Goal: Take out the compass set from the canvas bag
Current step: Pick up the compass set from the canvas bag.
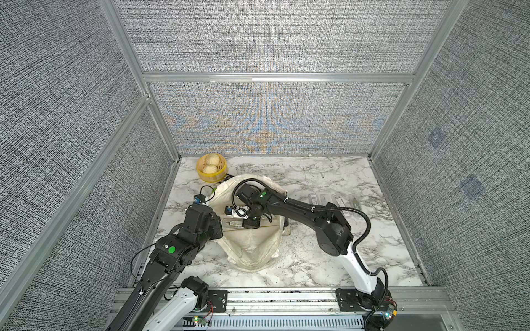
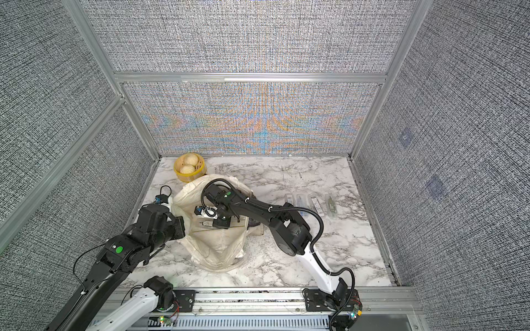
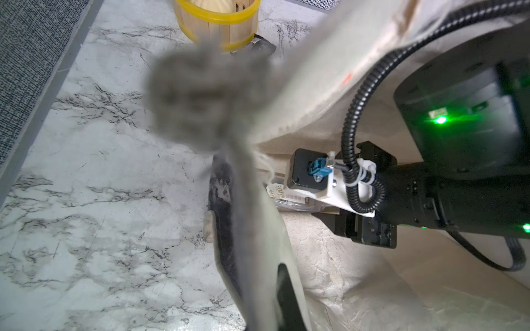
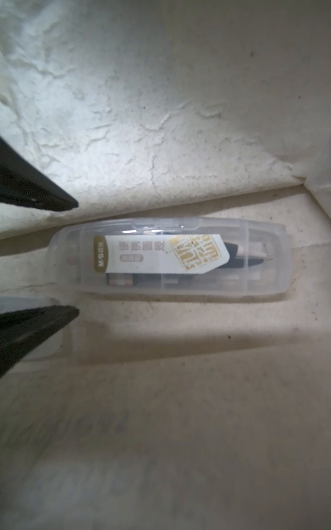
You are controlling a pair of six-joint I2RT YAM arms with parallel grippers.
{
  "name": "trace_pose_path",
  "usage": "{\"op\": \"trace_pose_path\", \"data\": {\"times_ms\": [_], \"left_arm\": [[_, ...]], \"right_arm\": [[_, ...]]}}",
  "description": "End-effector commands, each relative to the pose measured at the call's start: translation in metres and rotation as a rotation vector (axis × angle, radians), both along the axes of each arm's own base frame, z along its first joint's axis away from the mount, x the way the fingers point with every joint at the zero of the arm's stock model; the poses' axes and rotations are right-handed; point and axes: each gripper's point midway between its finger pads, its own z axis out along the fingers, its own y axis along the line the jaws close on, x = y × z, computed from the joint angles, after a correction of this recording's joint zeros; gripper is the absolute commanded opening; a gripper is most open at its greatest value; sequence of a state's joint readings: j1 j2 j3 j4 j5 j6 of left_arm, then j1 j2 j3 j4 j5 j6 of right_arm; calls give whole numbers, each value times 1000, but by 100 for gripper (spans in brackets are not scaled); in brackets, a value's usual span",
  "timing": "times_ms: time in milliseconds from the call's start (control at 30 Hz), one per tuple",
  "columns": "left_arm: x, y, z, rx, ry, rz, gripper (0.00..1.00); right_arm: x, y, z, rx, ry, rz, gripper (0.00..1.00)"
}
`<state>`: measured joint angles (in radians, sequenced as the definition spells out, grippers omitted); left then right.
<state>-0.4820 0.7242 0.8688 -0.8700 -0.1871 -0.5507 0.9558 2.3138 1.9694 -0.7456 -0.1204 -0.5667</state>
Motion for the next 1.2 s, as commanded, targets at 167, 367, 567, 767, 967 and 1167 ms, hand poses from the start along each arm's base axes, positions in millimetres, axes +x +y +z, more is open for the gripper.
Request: {"op": "trace_pose_path", "data": {"times_ms": [167, 367, 567, 767, 967, 1167], "left_arm": [[6, 0, -1, 15, 2, 6, 0], [5, 2, 1, 15, -13, 10, 0], [5, 1, 1, 14, -14, 8, 0], [6, 1, 2, 13, -20, 10, 0], [6, 1, 1, 19, -13, 7, 0], [7, 1, 1, 18, -16, 7, 0]], "right_arm": [[11, 46, 0, 152, 51, -7, 70], [6, 38, -42, 83, 116, -58, 71], [0, 15, -69, -21, 135, -82, 62], [9, 19, -42, -9, 110, -140, 49], [16, 21, -13, 15, 74, -168, 47], [15, 14, 13, 16, 58, -196, 47]]}}
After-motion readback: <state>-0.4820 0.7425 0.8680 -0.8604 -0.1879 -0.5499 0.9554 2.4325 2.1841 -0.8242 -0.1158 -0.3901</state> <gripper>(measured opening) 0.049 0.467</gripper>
